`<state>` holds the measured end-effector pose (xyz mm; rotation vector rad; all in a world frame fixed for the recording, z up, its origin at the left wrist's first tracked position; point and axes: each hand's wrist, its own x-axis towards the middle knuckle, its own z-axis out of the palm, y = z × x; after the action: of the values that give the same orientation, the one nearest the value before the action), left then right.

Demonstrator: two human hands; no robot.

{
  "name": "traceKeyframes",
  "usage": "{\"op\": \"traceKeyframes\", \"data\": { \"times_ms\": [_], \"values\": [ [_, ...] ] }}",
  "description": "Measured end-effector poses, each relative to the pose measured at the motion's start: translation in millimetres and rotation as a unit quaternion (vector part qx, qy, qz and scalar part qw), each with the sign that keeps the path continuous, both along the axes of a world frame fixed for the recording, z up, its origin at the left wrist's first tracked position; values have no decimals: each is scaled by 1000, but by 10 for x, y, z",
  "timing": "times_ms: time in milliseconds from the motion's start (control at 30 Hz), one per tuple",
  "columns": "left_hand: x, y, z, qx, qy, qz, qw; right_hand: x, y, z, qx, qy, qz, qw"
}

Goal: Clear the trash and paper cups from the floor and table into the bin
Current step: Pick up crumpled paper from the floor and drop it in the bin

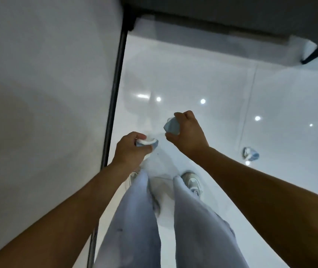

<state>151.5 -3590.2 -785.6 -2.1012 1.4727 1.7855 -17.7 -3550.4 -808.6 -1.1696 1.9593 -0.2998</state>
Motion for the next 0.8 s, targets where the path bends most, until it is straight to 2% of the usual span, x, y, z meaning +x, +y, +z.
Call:
{"op": "traceKeyframes", "data": {
  "times_ms": [267,467,667,800],
  "values": [
    [-735,161,2258,-21,42,-163,986,-478,795,2412,-5,0,-210,978],
    [-1087,486,3222,2,82,-222,972,-447,1532,3518,-5,12,-346,938],
    [-1213,1158,3909,20,113,-333,936,-35,2482,4176,-26,22,-551,834],
    [-1301,1777,4204,34,113,-432,894,326,3248,4446,-39,23,-654,755]
  ]
}}
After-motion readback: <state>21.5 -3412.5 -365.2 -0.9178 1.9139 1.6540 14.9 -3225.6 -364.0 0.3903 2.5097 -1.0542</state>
